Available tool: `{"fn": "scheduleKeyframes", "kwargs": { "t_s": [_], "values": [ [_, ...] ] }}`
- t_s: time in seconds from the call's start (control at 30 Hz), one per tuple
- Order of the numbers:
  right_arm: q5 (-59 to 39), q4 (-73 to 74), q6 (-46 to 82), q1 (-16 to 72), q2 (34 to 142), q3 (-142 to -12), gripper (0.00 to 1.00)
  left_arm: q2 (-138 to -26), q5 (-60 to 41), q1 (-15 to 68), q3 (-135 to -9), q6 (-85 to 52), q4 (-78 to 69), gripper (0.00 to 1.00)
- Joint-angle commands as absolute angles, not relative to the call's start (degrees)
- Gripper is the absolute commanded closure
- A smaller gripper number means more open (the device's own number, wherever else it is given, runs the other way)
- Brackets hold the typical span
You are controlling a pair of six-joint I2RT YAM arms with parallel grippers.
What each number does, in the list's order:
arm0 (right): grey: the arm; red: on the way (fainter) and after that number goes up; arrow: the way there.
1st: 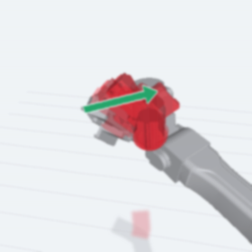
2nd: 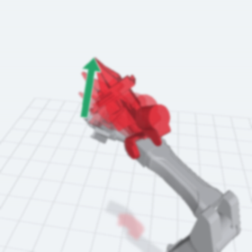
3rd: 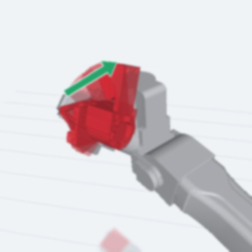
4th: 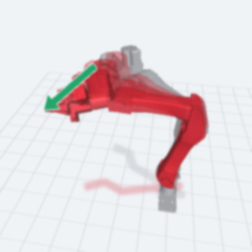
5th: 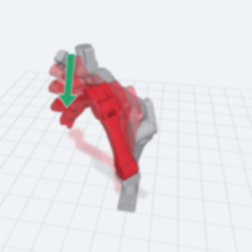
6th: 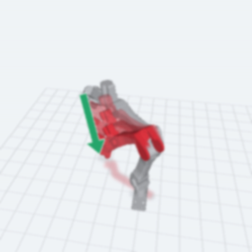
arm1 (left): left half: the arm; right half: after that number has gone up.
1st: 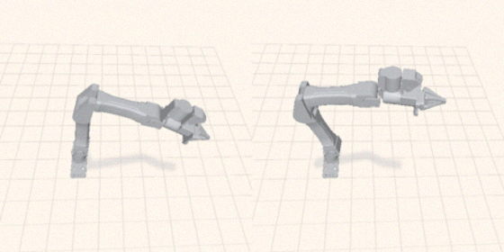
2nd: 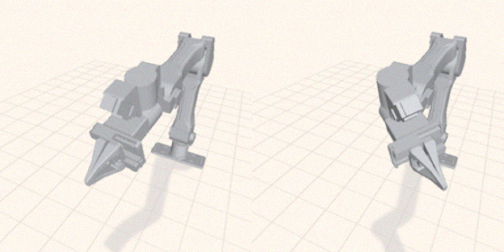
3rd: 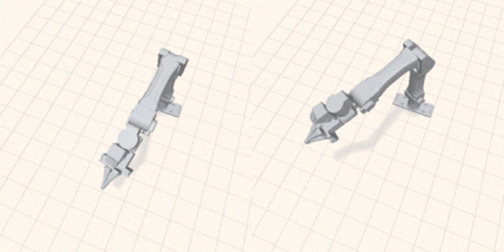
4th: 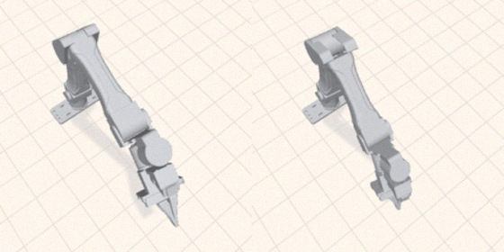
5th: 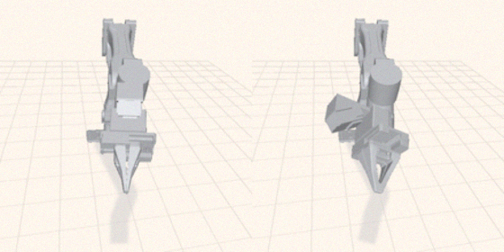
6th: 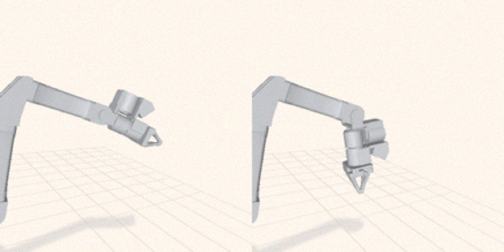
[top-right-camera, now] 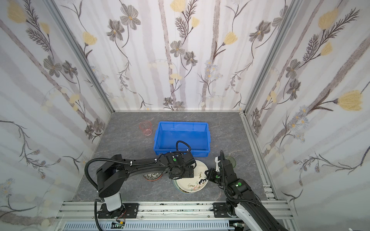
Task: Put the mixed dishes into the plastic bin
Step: 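Pinch the top cream plate rim with the right gripper, then lift the cream plate with the right gripper while the left draws back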
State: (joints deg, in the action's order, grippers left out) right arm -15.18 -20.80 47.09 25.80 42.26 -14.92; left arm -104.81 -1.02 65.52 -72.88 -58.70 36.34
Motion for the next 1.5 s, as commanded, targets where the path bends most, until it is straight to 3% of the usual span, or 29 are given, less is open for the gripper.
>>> {"fn": "scheduleKeyframes", "kwargs": {
  "t_s": [0.0, 0.2, 1.03, 1.47],
  "values": [
    [-18.5, -18.3, 47.2, 25.9, 41.8, -15.7, 0.93, -103.6, -1.8, 65.6, -73.0, -58.8, 29.3, 0.00],
    [-17.8, -20.2, 46.6, 25.8, 40.8, -16.8, 1.00, -101.8, -1.1, 65.4, -72.5, -58.9, 29.4, 0.00],
    [-18.0, -30.4, 41.6, 25.1, 39.3, -27.1, 1.00, -86.2, -2.1, 60.5, -68.1, -55.4, 29.4, 0.00],
    [-20.9, -33.3, 36.6, 24.8, 46.2, -40.5, 1.00, -66.3, -7.9, 41.1, -64.2, -48.2, 29.6, 0.00]
  ]
}}
